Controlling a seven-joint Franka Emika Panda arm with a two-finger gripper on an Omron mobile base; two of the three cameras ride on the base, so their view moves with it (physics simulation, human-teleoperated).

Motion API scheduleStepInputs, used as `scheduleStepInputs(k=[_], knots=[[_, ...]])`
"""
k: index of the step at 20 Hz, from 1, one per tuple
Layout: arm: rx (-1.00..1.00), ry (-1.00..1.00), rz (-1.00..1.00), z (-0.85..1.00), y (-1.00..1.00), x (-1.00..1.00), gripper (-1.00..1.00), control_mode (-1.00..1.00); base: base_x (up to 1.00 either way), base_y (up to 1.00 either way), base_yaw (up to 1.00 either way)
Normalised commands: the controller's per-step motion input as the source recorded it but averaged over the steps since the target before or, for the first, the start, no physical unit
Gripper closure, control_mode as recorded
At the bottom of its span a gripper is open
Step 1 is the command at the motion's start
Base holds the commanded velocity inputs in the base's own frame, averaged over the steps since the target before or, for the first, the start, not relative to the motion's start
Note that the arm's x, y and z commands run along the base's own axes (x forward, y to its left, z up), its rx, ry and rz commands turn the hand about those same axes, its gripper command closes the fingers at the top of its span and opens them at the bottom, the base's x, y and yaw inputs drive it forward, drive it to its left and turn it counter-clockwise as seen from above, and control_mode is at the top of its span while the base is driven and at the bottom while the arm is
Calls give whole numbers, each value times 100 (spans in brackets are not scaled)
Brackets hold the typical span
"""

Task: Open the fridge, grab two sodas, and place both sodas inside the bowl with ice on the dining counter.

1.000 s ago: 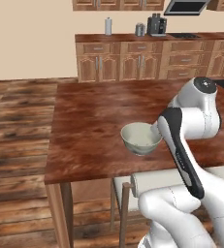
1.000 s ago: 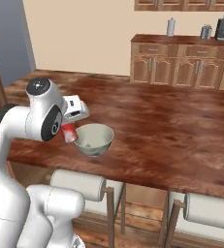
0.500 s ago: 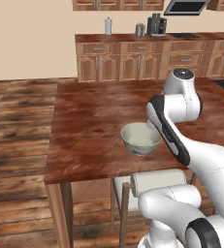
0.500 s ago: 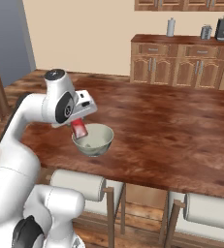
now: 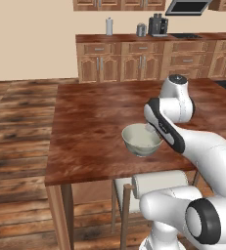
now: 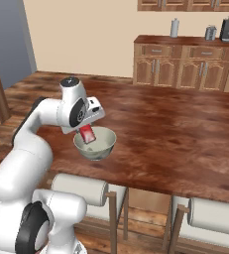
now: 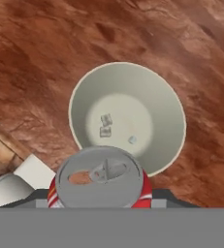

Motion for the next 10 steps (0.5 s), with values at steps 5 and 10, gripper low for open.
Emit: scheduleStepInputs(k=[5,10], knots=[[-5,8,2,-30,0,14,100,-100,0,0,0],[-1,10,1,-22,0,13,100,-100,0,0,0]])
